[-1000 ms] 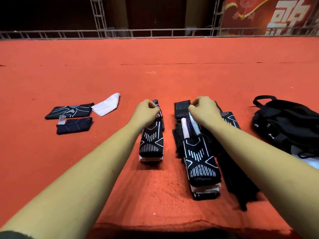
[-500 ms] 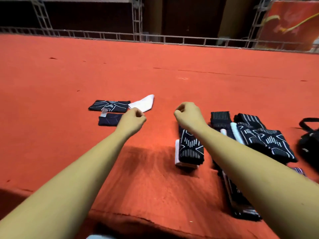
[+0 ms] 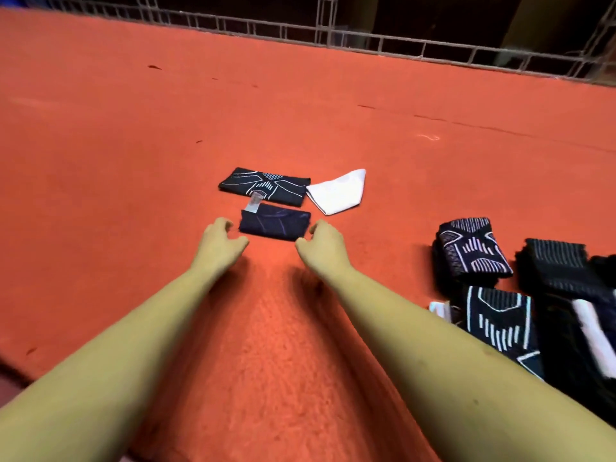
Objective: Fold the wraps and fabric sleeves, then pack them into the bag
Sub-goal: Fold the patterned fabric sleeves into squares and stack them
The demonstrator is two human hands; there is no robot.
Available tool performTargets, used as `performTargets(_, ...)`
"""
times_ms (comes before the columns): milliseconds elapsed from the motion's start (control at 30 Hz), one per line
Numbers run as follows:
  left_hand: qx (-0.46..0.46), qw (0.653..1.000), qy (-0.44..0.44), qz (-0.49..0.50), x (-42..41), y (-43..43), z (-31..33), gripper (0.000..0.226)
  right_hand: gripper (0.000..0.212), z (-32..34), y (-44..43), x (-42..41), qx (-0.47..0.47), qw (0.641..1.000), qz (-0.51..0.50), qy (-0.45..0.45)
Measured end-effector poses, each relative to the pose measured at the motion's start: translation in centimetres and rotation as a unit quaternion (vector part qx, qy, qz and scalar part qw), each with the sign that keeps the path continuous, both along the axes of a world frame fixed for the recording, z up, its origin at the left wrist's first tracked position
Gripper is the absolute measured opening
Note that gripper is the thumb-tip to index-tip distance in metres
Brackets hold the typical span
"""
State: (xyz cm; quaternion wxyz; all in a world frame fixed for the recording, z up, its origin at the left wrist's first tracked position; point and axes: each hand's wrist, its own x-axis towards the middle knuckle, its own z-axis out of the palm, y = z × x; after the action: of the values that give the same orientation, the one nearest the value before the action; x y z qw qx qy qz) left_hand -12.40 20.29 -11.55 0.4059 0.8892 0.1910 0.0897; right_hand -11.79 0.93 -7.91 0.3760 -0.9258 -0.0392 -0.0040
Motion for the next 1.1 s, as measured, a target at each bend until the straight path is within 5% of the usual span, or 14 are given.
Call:
performTargets(200, -0.065, 0.996, 0.036, -0.041, 4.0, 0.7, -2.2, 0.079, 0.036, -2.5, 2.0, 3.7, 0.087, 0.994, -0.019, 0.065)
performTargets(300, -0.065, 0.997, -0.026, -0.010, 4.6, 0.4, -3.4, 0.050, 0.031, -3.6, 2.0, 4.2, 0.158, 0.983, -0.039, 0.086)
performTargets(467, -0.254, 0.950, -0.175, -0.057, 2.7, -1.1, -2.1, 0.025, 0.054, -3.6, 2.5, 3.2, 0.283, 0.950, -0.098, 0.091)
performTargets(533, -0.282, 0.937, -0.193, -0.074, 1.5, -1.7, -0.6, 0.019, 0.043, -3.1, 2.3, 2.2, 0.302, 0.944, -0.086, 0.100)
performTargets(600, -0.265, 0.937, -0.196, -0.118, 0.3, -1.9, 1.0, 0.013, 0.014, -2.2, 1.5, 0.4, 0.315, 0.937, -0.048, 0.140)
performTargets(700, -0.223, 0.938, -0.198, -0.177, -1.9, -2.2, 4.1, 0.012, 0.005, -1.1, -0.4, -2.3, 0.350, 0.923, -0.017, 0.160)
performTargets(1100, -0.311, 0.916, -0.147, -0.207, -12.0, -6.7, 11.8, 0.008, 0.009, 8.2, -7.6, -12.5, 0.397, 0.917, 0.004, 0.029)
